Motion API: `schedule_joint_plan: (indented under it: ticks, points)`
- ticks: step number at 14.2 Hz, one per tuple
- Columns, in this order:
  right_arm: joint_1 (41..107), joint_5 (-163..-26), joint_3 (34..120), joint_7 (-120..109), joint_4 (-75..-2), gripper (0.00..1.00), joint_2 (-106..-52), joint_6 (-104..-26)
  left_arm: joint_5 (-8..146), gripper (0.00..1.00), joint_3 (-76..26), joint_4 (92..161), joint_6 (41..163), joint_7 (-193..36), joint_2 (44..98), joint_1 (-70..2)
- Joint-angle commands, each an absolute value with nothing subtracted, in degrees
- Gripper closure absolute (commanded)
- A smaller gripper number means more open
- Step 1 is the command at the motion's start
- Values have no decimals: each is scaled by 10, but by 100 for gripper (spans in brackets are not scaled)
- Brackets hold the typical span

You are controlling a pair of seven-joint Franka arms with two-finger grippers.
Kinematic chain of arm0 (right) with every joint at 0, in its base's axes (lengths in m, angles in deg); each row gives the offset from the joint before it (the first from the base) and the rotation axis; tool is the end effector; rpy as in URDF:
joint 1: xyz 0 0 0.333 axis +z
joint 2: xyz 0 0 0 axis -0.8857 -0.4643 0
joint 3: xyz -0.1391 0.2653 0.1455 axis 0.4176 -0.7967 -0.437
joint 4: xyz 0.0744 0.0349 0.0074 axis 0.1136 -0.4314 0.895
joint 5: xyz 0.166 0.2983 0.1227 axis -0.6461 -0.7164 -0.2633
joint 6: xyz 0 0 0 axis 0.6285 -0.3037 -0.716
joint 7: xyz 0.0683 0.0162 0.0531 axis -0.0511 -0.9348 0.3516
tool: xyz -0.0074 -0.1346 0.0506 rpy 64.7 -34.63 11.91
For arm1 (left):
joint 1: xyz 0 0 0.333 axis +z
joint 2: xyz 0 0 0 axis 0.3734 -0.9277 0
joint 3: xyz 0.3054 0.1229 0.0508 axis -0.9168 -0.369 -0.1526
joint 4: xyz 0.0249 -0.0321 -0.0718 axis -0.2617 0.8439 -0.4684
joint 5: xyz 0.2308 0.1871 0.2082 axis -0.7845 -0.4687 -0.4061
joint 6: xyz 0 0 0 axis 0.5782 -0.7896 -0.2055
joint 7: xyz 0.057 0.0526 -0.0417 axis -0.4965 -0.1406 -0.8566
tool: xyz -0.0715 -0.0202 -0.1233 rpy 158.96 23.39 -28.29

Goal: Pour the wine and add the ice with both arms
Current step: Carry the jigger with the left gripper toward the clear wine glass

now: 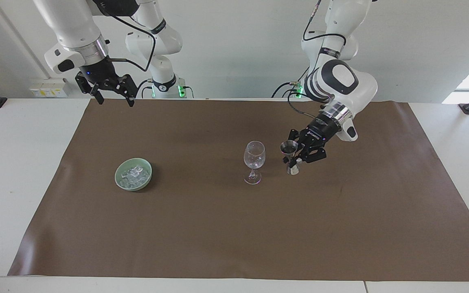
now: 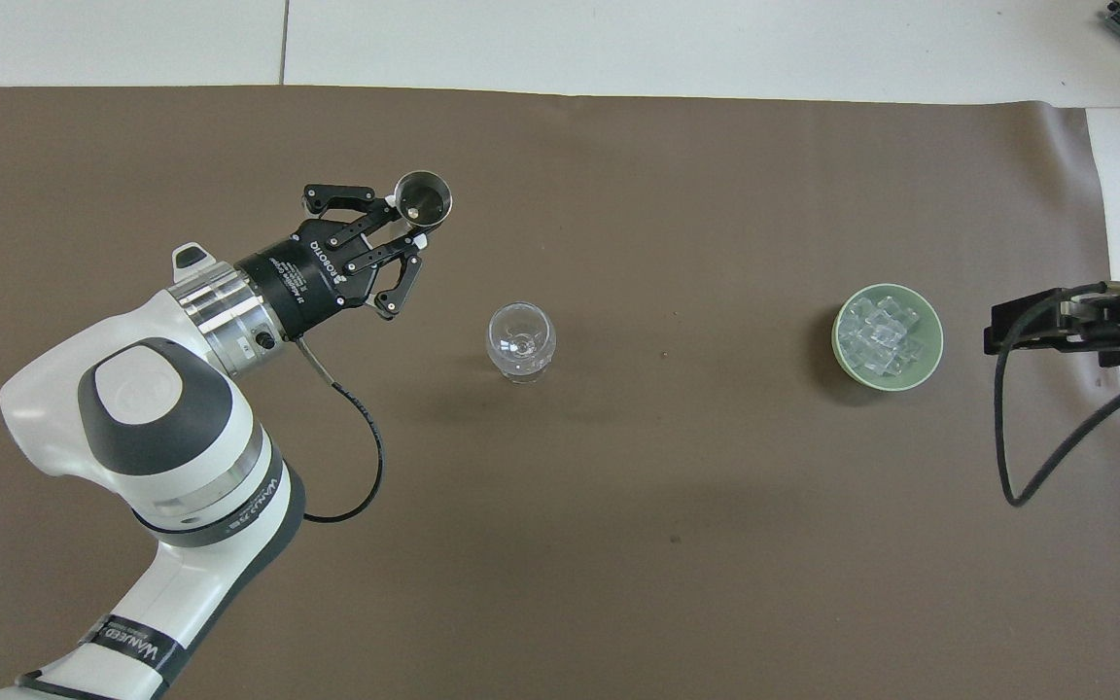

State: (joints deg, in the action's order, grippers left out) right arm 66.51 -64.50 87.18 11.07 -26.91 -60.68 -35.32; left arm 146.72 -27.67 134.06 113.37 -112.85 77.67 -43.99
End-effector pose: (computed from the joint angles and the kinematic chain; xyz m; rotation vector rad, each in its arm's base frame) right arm 0.4990 0.0116 0.6136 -3.1255 0.1925 0.0341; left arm 0.5507 -0.2259 0.4683 1.0848 1.6137 -0.4690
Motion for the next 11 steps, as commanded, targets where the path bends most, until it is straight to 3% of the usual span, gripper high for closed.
schedule_joint_plan:
  ticks: [1, 11]
  points:
    - [662, -641, 869, 96, -270, 0, -601, -344, 1468, 100, -284, 1353, 1143, -1105, 790, -453]
    - [662, -641, 869, 96, -270, 0, -601, -344, 1465, 100, -284, 1368, 1164, -1013, 793, -489]
